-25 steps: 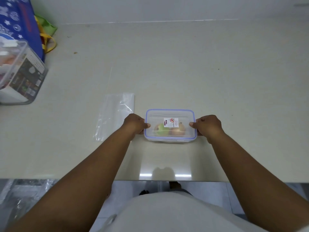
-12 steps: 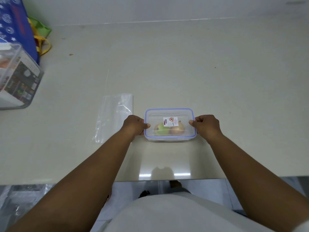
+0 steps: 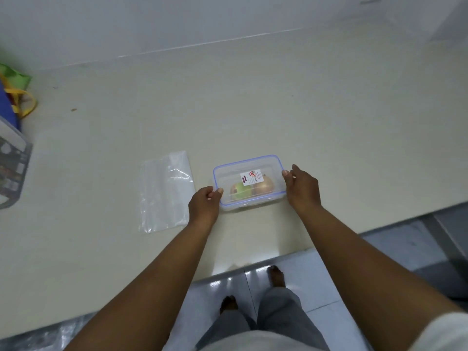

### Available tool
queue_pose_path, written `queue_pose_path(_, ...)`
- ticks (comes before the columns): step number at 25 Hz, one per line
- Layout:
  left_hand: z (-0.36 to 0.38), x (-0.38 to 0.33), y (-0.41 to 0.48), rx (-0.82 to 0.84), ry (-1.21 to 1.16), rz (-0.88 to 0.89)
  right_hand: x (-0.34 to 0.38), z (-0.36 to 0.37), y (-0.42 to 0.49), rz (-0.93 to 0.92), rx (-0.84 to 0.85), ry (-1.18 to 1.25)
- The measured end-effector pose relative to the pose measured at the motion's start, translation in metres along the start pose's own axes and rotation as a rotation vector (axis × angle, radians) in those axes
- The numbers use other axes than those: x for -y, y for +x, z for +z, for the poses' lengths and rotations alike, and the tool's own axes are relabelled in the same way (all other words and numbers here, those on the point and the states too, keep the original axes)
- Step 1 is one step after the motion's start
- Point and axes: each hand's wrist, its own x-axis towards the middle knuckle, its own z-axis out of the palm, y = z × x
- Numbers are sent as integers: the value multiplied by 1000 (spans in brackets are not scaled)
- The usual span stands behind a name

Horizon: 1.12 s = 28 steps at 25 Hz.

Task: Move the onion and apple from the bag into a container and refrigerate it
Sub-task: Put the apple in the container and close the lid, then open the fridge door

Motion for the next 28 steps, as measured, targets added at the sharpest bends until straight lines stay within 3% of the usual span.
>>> queue_pose_path(4, 6, 19, -48, -89, -78, -13, -33, -17, -63, -36, -63, 85)
queue_pose_path(6, 23, 32, -85, -35, -106, 10, -64, -27, -106, -15, -85, 134)
queue_pose_path(12, 109, 41, -177, 585, 58, 196, -184, -87, -228, 210, -205, 89)
queue_pose_path(18, 232, -27, -258, 969, 240, 481, -256, -234, -294, 181, -736, -230)
queue_pose_path(21, 293, -78, -311, 1060, 291, 680, -272, -317, -311, 175, -901, -433)
queue_pose_path(24, 346, -133, -371, 1107, 306, 830, -276, -386, -323, 205, -975, -633)
queue_pose_path(28, 399, -193, -426, 1115, 301, 950, -278, -428, -331, 266, -923, -715)
